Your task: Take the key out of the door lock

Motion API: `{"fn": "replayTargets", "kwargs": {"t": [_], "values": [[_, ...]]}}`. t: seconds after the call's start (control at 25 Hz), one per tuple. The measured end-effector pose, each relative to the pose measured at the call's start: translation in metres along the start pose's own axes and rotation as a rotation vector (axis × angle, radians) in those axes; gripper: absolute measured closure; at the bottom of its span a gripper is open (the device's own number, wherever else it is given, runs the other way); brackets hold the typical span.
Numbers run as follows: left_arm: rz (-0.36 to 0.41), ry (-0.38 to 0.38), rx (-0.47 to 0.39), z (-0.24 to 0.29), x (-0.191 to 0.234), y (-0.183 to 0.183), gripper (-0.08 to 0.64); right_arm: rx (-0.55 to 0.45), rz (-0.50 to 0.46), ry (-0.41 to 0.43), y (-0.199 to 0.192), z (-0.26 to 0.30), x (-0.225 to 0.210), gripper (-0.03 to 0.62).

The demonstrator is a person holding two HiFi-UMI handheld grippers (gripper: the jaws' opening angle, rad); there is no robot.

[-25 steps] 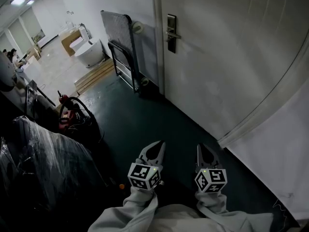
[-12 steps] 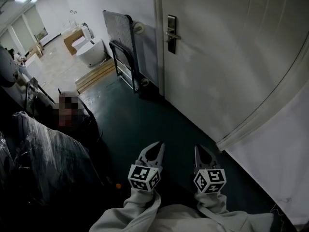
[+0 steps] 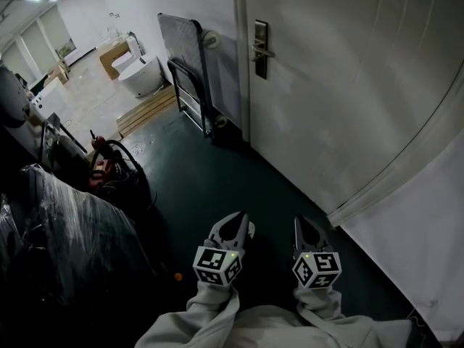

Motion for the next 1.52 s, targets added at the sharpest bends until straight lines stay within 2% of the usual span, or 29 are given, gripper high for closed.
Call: {"fn": "replayTargets", "kwargs": {"t": [0.48,1.12,1.52], "values": [[-0.012,0.018,0.006,0.042,0.035,0.008,0.546,0.021,-0.011,0.033,0.005,0.056,-0.005,0.540],[0.010,-0.027,0.019,0.160,0.100,0.063,0.546,0.005,0.000,-0.019,0.062,0.174,-0.040,0.540],[-0.005,-0.049,0.031,0.208,0.140,0.077,0.546,0.021,-0.002,-0.044,0.074,0.229,-0.045,0.540]]}}
Point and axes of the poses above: the fingertips, and each gripper's own axes: z forward along the fingers, x to its left, y out of its top, the point moved 5 cm from there along -z, backward along the fingers, and after that the axes turned 2 degrees about -x, right-handed, at the moved point
